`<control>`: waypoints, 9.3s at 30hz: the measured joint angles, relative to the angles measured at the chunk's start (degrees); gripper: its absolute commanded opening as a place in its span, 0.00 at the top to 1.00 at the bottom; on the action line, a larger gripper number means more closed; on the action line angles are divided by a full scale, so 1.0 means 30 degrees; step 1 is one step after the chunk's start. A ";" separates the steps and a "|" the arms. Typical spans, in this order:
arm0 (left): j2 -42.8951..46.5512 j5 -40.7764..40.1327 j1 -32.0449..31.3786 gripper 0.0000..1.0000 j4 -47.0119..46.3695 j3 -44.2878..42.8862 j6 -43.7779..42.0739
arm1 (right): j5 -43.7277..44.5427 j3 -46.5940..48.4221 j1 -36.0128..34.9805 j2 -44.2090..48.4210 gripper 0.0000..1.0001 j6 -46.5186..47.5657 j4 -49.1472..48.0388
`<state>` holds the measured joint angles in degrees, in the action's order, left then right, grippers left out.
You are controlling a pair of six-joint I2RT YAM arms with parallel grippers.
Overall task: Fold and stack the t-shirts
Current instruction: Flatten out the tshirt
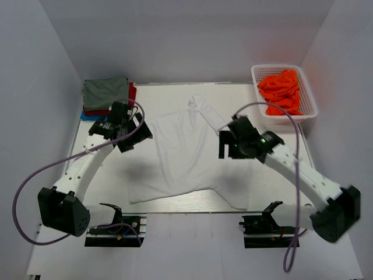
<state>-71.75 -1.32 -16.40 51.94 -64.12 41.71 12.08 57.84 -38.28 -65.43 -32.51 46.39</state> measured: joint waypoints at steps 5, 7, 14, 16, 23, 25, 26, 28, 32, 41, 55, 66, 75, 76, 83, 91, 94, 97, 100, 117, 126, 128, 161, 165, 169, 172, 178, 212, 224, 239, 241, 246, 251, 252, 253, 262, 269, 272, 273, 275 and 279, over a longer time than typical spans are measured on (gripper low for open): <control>-0.3592 -0.0619 0.0138 0.00 -0.1647 -0.3650 -0.0175 | 0.3432 0.4903 0.0036 -0.7264 0.10 0.4342 -0.2448; -0.5472 -0.0991 0.0153 0.00 -0.2055 -0.4816 -0.0197 | 0.4488 0.7322 0.0219 -1.0433 0.10 0.6295 -0.3118; -1.2932 -0.2514 0.0437 0.00 -0.1348 -1.0207 -0.0350 | 0.3614 1.6721 0.2346 -1.9577 0.10 1.0265 -0.4138; -1.4768 -0.2565 0.0619 0.00 -0.1035 -1.1679 -0.0488 | 0.2892 1.8549 0.2965 -2.1092 0.10 1.0965 -0.4124; -1.8360 -0.2856 0.1005 0.00 -0.1158 -1.2932 -0.1545 | -0.0262 1.9125 0.4058 -2.2491 0.10 1.3063 -0.4656; -1.8629 -0.3009 0.1042 0.00 -0.1559 -1.2641 -0.1887 | -0.1042 1.8841 0.4007 -2.2491 0.10 1.3427 -0.4991; -1.8622 -0.3126 0.1056 0.00 -0.1617 -1.2597 -0.1960 | -0.1421 1.8717 0.4000 -2.2491 0.10 1.3544 -0.5078; -1.8629 -0.3271 0.1093 0.00 -0.1800 -1.2575 -0.2142 | -0.1953 1.8455 0.3956 -2.2491 0.10 1.3755 -0.5144; -1.8629 -0.3293 0.1260 0.00 -0.2033 -1.2568 -0.2288 | -0.1705 1.7806 0.3898 -2.2593 0.10 1.3981 -0.5144; -1.8265 -0.3949 0.1851 0.00 -0.3381 -1.1555 -0.2404 | -0.0546 1.7194 0.5100 -2.2789 0.13 1.2043 -0.6062; -1.8782 -0.4386 0.2616 0.00 -0.4248 -1.2101 -0.4269 | 0.0925 1.9256 0.9945 -2.3452 0.55 1.0171 -0.6091; -1.8841 -0.2936 0.2703 0.00 -0.5333 -1.2233 -0.6768 | -0.4415 1.9431 0.8808 -2.3445 0.45 1.2750 -0.6674; -1.8950 -0.1523 0.2572 0.00 -0.4452 -1.2939 -0.6856 | -0.6652 1.9802 0.6564 -2.3460 0.45 1.2546 -0.7308; -1.8892 -0.1399 0.2557 0.00 -0.4335 -1.2925 -0.6739 | -0.6819 1.9416 0.6513 -2.3336 0.45 1.2211 -0.7613; -1.7828 -0.1384 0.2557 0.00 -0.4218 -1.2823 -0.5938 | -0.5894 1.6305 0.6652 -2.2593 0.49 1.0222 -0.8153; -1.7748 -0.2098 0.2565 0.00 -0.3956 -1.3012 -0.5763 | -0.2331 1.4061 0.7286 -2.1311 0.52 0.6834 -0.8364; -1.8127 -0.2127 0.2557 0.00 -0.3883 -1.3617 -0.5792 | -0.1384 1.3457 0.8211 -2.0859 0.49 0.6040 -0.8043; -1.9008 -0.1865 0.2550 0.00 -0.3920 -1.4885 -0.5894 | -0.1100 1.3391 0.9362 -2.0771 0.39 0.6098 -0.7825; -1.9985 -0.1654 0.2550 0.00 -0.3876 -1.6079 -0.5952 | -0.1239 1.3464 1.0069 -2.0757 0.36 0.7650 -0.7475; -1.8331 0.2739 0.1020 0.00 -0.6018 -1.1839 -0.5508 | -0.2091 1.7486 0.7956 -2.0502 0.26 1.0163 -0.7417; -1.5963 0.2025 0.0648 0.00 -0.6492 -0.8109 -0.4699 | -0.2608 0.7089 0.7410 -1.5941 0.24 0.8896 -0.7453; -1.5307 0.1523 0.0750 0.00 -0.6375 -0.7162 -0.4386 | -0.2885 0.5719 0.7089 -1.5314 0.22 0.8677 -0.7410; -1.4455 -0.1807 0.1115 0.00 -0.2790 -0.9544 -0.3417 | 0.0430 1.6619 0.4838 -1.9249 0.44 0.4393 -0.3330; -1.5934 -0.1464 0.1115 0.00 -0.2586 -0.9522 -0.3541 | 0.0291 1.7471 0.4896 -2.1544 0.44 0.4386 -0.2769; -1.6313 -0.1180 0.1115 0.00 -0.2433 -0.9296 -0.3592 | 0.0007 1.8229 0.4896 -2.2454 0.45 0.4233 -0.2783; -1.6313 -0.1107 0.1115 0.00 -0.2419 -0.9194 -0.3606 | -0.0146 1.8425 0.4932 -2.2498 0.48 0.4022 -0.2841; -1.6313 -0.1064 0.1115 0.00 -0.2426 -0.9151 -0.3606 | -0.0015 1.8476 0.5158 -2.2775 0.52 0.3978 -0.2958; -1.6772 -0.2477 0.1035 0.00 -0.2011 -0.9464 -0.3752 | 0.0240 1.9577 0.7380 -2.3314 1.00 0.9355 -0.3752; -1.7194 -0.2412 0.1049 0.00 -0.2186 -1.0120 -0.4867 | 0.2076 2.0640 0.7555 -2.4363 0.10 1.1373 -1.0418; -1.5416 -0.2280 0.1056 0.00 -0.3373 -0.8823 -0.4262 | -0.2557 1.2298 0.6929 -1.7209 0.10 0.8765 -0.7490; -1.4542 -0.2433 0.1056 0.00 -0.3286 -0.8211 -0.3869 | -0.2900 1.0921 0.6652 -1.6269 0.10 0.8225 -0.7300; -1.3668 -0.3016 0.1035 0.00 -0.3147 -0.7257 -0.3417 | -0.3293 0.8488 0.6164 -1.5846 0.10 0.6404 -0.6659; -1.4528 -0.3089 0.1027 0.00 -0.3322 -0.6900 -0.3249 | -0.2718 0.7934 0.6353 -1.6305 0.10 0.4524 -0.5464; -1.4950 -0.3075 0.1035 0.00 -0.3395 -0.7053 -0.3242 | -0.2477 0.8400 0.6397 -1.6742 0.10 0.4284 -0.5246; -1.5548 -0.3089 0.1035 0.00 -0.3388 -0.7417 -0.3322 | -0.2244 0.9085 0.6455 -1.7223 0.10 0.4051 -0.4983; -2.2673 -0.2812 0.1188 0.00 -0.3891 -1.8819 -0.4707 | 0.0568 2.1121 0.7446 -2.4757 0.10 0.3548 -0.2980; -2.3700 -0.1239 0.1304 0.00 -0.4648 -2.0662 -0.5632 | -0.0576 2.0815 0.7963 -2.3766 0.10 0.6142 -0.4619; -2.2513 -0.1115 0.1304 0.00 -0.4299 -1.9657 -0.5843 | -0.1144 2.0414 0.7606 -2.1835 0.10 0.7286 -0.4721; -2.1893 -0.1115 0.1297 0.00 -0.4058 -1.9249 -0.5872 | -0.1268 2.0152 0.7417 -2.1041 0.10 0.7497 -0.4816; -2.0181 -0.1224 0.1217 0.00 -0.3832 -1.8003 -0.5814 | -0.1581 1.9212 0.6943 -1.8994 0.10 0.7657 -0.5224; -1.4003 -0.1945 0.1180 0.00 -0.3432 -1.2633 -0.4634 | -0.1800 1.4054 0.5712 -1.3223 0.10 0.6827 -0.6266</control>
<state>-113.75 -7.16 -12.86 41.65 -102.02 27.81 6.68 100.01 -21.15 -105.10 -12.03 27.59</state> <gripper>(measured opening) 0.997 0.905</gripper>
